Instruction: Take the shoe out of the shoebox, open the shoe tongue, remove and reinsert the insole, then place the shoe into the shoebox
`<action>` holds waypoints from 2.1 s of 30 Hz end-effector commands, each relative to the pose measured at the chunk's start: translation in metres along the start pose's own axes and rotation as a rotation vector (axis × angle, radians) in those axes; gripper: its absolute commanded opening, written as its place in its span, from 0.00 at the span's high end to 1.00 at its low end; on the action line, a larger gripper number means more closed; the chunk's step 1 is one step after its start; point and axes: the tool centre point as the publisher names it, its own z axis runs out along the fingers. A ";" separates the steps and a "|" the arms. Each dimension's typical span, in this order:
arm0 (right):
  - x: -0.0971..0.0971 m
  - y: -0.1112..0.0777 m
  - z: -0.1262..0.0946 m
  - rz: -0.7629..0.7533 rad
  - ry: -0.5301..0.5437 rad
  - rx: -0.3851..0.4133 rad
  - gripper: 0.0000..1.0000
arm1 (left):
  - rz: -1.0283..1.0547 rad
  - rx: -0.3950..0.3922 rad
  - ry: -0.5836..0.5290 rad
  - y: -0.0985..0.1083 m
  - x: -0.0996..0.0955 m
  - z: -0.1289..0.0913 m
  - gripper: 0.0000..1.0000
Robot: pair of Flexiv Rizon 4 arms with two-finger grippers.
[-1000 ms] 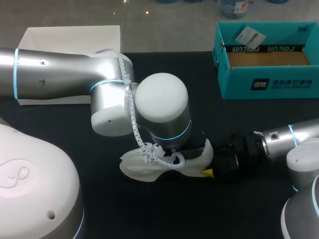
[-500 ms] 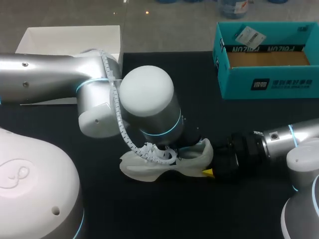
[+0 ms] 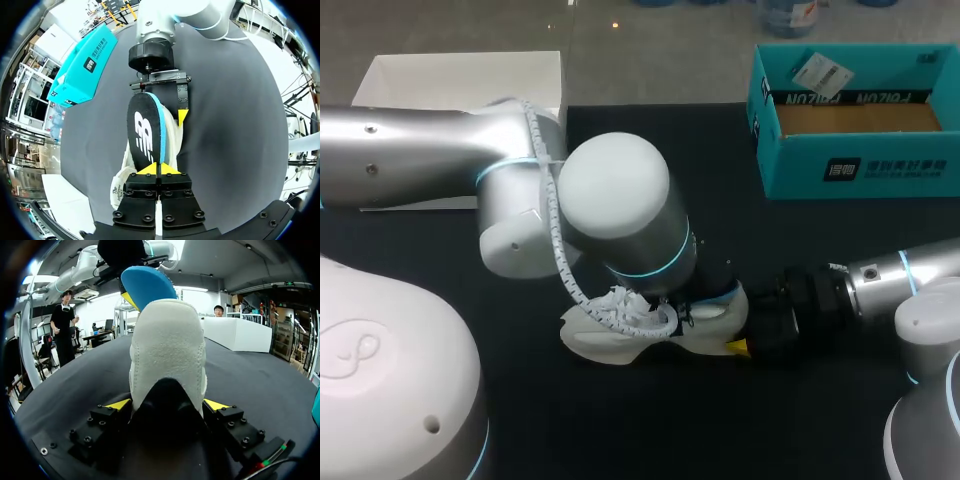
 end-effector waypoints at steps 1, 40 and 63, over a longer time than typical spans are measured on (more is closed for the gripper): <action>0.001 -0.006 0.004 0.000 0.000 0.004 1.00 | 0.003 -0.017 -0.001 -0.015 -0.001 -0.001 1.00; 0.001 -0.006 0.004 0.000 0.000 0.004 1.00 | -0.025 -0.068 -0.064 -0.007 0.008 0.011 0.63; 0.001 -0.006 0.004 0.000 0.000 0.004 1.00 | -0.082 -0.076 -0.112 -0.031 -0.002 0.022 1.00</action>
